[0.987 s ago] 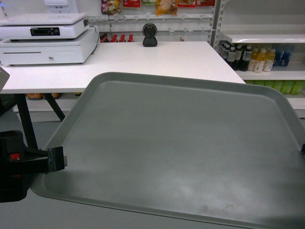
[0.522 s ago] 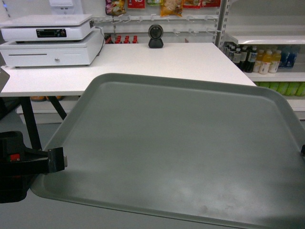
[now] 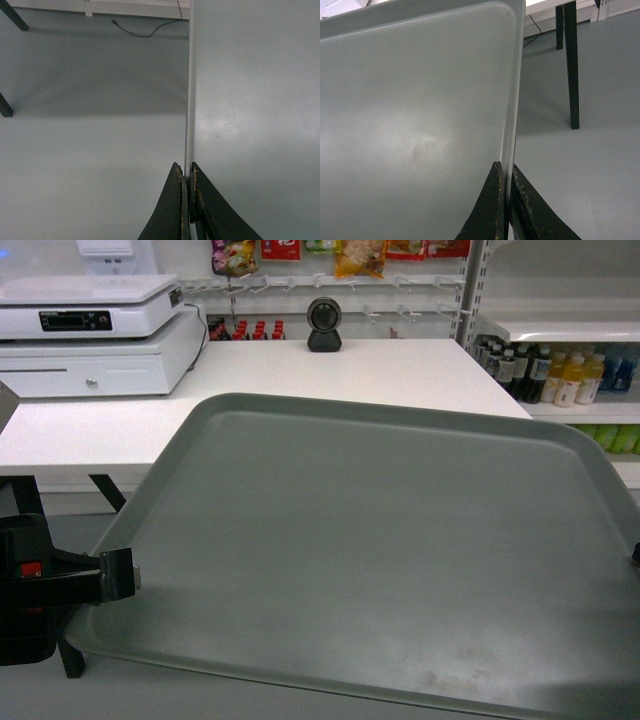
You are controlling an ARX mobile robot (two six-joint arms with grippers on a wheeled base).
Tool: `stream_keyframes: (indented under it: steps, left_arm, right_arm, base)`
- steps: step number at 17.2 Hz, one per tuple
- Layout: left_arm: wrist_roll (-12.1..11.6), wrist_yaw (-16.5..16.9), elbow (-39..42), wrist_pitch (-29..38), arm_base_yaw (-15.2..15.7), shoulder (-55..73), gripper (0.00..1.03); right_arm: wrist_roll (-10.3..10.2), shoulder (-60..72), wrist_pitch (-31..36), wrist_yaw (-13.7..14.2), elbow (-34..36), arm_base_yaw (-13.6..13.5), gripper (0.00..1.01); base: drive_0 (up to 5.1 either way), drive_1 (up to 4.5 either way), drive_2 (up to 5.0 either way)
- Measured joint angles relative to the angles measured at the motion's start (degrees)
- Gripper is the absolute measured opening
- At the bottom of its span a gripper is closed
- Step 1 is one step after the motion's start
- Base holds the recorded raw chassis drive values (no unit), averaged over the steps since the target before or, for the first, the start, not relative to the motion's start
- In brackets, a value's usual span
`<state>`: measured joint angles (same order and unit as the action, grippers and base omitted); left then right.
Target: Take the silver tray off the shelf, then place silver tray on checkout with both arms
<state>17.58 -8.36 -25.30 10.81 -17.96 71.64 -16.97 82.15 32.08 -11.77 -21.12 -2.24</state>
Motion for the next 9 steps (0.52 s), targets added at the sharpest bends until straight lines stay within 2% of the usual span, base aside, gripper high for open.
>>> stream_keyframes:
  steps: [9]
  left_arm:
    - [0.0,0.02,0.0,0.22,0.0,0.04,0.02]
  right_arm:
    - [-0.02,0.09,0.13,0.0,-0.02,0.0,0.03]
  base:
    - [0.1,4.37,-4.3]
